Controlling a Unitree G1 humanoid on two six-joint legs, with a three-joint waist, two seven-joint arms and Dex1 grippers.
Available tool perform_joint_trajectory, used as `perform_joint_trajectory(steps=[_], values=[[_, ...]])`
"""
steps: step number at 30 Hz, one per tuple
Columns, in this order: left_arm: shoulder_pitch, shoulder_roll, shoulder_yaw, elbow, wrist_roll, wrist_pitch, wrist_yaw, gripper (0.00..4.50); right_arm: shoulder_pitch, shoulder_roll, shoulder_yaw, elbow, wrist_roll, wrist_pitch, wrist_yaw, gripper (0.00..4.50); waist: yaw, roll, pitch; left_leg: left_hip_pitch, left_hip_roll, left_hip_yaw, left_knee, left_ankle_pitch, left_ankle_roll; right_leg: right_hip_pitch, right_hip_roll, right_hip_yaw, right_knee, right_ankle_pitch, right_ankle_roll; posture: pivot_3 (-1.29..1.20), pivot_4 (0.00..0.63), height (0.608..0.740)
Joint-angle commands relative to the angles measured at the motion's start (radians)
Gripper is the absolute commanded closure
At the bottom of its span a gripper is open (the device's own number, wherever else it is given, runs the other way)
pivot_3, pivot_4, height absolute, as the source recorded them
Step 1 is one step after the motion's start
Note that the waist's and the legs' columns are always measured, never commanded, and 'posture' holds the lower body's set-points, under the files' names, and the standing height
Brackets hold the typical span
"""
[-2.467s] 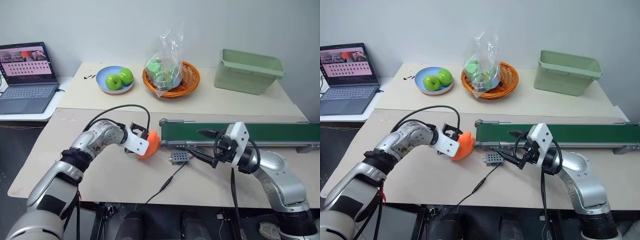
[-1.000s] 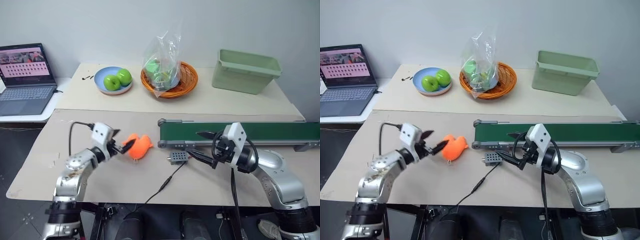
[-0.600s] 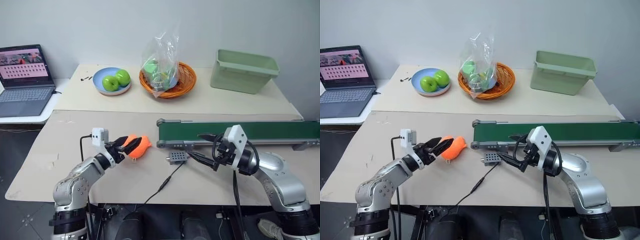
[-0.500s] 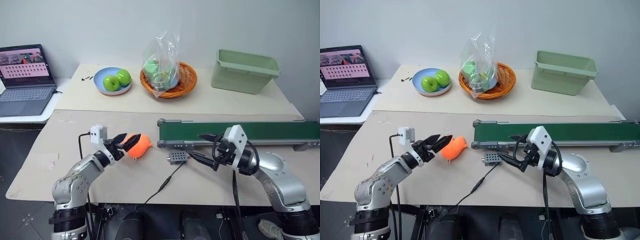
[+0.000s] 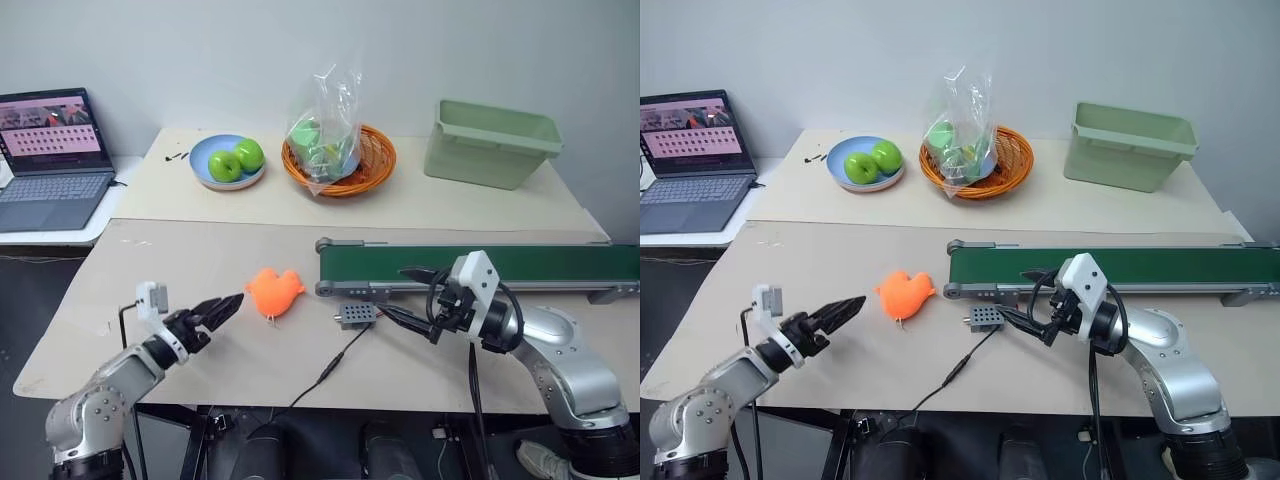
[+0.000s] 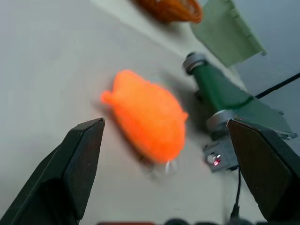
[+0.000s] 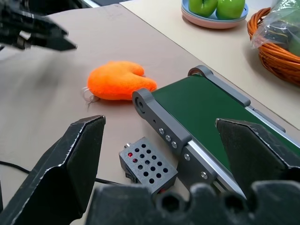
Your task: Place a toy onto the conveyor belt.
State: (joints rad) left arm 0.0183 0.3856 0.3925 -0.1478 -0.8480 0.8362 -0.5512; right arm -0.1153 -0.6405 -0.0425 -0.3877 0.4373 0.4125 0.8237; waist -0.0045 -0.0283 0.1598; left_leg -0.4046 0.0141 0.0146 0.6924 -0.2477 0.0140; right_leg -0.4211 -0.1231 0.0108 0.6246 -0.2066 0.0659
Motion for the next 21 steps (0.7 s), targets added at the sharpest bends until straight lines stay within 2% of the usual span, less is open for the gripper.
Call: perform_joint_trajectory(steps=[1, 9, 12, 15, 21], values=[[-0.027, -0.041, -0.058, 0.051, 0.018, -0.038, -0.032, 0.04, -0.004, -0.008, -0.028, -0.053, 0.021, 0.004, -0.008, 0.0, 0.002, 0.0, 0.0, 0.0, 0.0, 0.0, 0.0, 0.0, 0.0, 0.0, 0.0, 0.0, 0.0, 0.0, 0.0, 0.0, 0.15, 0.715], [-0.162, -0.169, -0.155, 0.169, 0.092, -0.116, 0.001, 0.04, 0.001, -0.013, -0.04, -0.058, 0.023, 0.006, -0.011, 0.0, 0.008, 0.0, 0.0, 0.0, 0.0, 0.0, 0.0, 0.0, 0.0, 0.0, 0.0, 0.0, 0.0, 0.0, 0.0, 0.0, 0.15, 0.715], [-0.231, -0.229, -0.147, 0.236, 0.125, -0.172, 0.057, 0.04, 0.002, -0.011, -0.041, -0.054, 0.021, 0.002, -0.015, 0.0, 0.011, 0.0, 0.0, 0.0, 0.0, 0.0, 0.001, 0.0, 0.0, 0.001, 0.0, 0.0, 0.0, 0.0, 0.0, 0.0, 0.15, 0.715], [-0.28, -0.275, -0.106, 0.247, 0.09, -0.178, 0.105, 0.04, 0.004, -0.015, -0.043, -0.052, 0.017, -0.002, -0.016, 0.0, 0.011, 0.0, 0.0, 0.0, 0.0, 0.0, 0.001, 0.0, 0.001, 0.001, 0.0, 0.0, 0.0, 0.0, 0.0, 0.0, 0.15, 0.715], [-0.306, -0.316, -0.104, 0.247, 0.093, -0.176, 0.155, 0.04, 0.002, -0.018, -0.048, -0.046, 0.021, -0.008, -0.016, 0.0, 0.01, 0.0, 0.0, -0.001, -0.001, 0.0, 0.001, -0.001, 0.001, 0.001, 0.0, 0.0, -0.001, 0.0, 0.0, 0.0, 0.15, 0.715]])
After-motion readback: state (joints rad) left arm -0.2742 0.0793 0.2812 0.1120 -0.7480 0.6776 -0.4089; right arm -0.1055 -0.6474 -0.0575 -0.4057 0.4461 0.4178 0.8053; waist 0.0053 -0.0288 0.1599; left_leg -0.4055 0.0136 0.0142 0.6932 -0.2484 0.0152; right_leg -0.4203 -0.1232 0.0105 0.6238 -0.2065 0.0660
